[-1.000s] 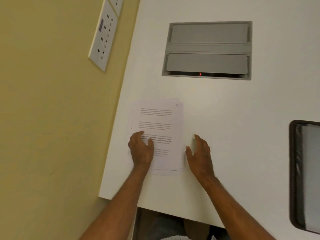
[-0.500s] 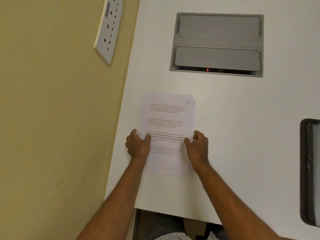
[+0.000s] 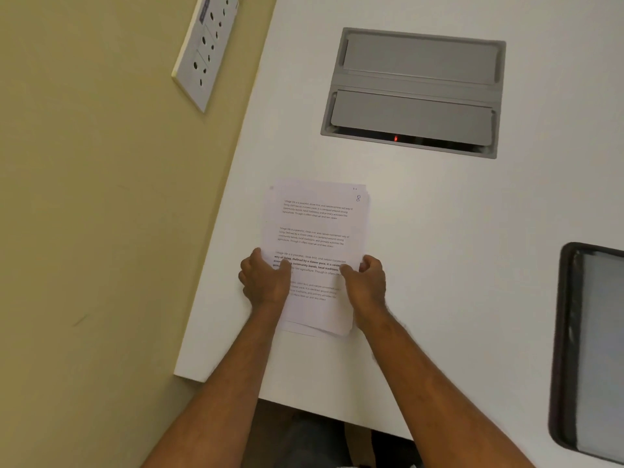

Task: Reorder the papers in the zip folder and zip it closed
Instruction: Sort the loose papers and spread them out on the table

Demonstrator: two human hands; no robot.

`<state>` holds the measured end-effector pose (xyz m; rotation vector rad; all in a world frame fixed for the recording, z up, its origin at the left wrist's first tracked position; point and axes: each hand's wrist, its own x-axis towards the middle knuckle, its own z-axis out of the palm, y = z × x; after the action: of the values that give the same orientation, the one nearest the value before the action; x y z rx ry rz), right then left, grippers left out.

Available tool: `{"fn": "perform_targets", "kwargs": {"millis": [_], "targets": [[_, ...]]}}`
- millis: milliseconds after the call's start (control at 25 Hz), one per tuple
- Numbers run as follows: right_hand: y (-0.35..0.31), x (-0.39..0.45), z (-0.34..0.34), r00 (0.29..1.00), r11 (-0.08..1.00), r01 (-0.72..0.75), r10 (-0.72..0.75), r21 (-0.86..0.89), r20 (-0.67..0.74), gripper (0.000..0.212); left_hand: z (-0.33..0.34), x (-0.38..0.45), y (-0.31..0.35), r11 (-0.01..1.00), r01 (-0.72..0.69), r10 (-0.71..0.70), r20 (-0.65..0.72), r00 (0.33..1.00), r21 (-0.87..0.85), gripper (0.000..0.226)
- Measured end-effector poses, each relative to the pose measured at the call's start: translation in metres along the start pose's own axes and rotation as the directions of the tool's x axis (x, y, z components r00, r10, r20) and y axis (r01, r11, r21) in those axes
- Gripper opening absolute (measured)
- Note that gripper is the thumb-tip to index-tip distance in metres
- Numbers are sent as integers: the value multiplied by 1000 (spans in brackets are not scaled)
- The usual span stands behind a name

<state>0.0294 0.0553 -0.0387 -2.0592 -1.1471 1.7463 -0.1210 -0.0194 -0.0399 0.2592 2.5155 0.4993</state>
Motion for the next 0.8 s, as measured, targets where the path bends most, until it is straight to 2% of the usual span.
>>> {"fn": "perform_targets", "kwargs": {"millis": [120, 280, 360, 440, 600, 800], "targets": [[3, 7, -10, 996, 1000, 3, -3, 4, 86, 55, 7, -3, 0, 1000, 6, -6, -21, 1000, 3, 73], [7, 10, -22, 995, 999, 0, 5, -43, 98, 65, 16, -7, -4, 999, -3, 5, -35, 999, 41, 73], [10, 8, -29, 996, 998, 40, -36, -42, 86, 58, 18, -12, -5, 999, -5, 7, -35, 999, 52, 71], [14, 9, -35, 992, 998, 48, -52, 37, 116, 48, 19, -17, -3, 999, 10, -10, -23, 1000, 35, 69], [13, 7, -55, 979, 989, -58, 29, 139, 202, 39, 18, -28, 1, 998, 54, -53, 30, 998, -12, 65], [7, 14, -77, 946, 968, -144, 73, 208, 317, 26, 14, -29, -2, 974, 138, -122, 99, 988, -177, 75]]}}
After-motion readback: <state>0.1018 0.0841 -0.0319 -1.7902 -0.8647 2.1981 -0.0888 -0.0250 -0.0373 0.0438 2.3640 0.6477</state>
